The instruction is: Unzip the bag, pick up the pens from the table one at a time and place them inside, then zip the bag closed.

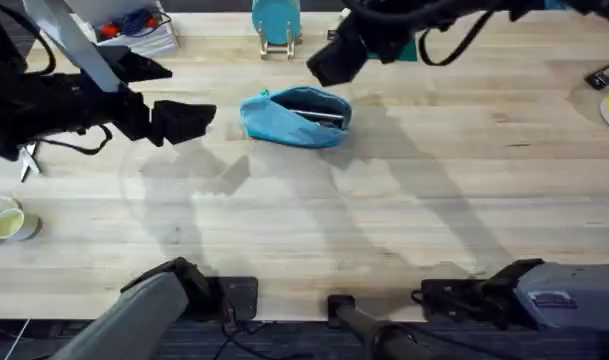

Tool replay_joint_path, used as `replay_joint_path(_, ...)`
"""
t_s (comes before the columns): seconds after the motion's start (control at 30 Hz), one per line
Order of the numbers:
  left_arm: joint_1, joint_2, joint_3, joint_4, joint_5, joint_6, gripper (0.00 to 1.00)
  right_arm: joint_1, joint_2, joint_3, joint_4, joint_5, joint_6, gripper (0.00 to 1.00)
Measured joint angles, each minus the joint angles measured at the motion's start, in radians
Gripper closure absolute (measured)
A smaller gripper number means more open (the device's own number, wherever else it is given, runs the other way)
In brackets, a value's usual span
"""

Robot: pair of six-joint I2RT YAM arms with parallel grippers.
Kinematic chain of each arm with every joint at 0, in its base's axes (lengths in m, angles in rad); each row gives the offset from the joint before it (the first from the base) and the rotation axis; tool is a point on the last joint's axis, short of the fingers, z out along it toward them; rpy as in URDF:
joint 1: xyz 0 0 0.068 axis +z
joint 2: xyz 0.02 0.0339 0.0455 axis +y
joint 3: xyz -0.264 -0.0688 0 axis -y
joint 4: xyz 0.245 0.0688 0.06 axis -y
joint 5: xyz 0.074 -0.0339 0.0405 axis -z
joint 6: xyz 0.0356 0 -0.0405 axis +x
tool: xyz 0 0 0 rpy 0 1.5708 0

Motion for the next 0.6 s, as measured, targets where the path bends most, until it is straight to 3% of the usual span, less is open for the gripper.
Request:
replay_joint_path(0.2, 0.055, 0.115, 0.000, 0.030, 0.075, 0.057, 0.011, 0.022, 0.017, 0.000, 0.122, 0.000, 0.083, 0.006)
replay_joint_path(0.4, 0.068, 0.194, 0.000, 0.047, 0.123, 0.102, 0.012, 0.068, 0.040, 0.000, 0.212, 0.001, 0.147, 0.005)
replay_joint_path(0.6, 0.068, 0.275, 0.000, 0.081, 0.168, 0.126, 0.012, 0.125, 0.137, 0.045, 0.234, 0.034, 0.186, 0.005)
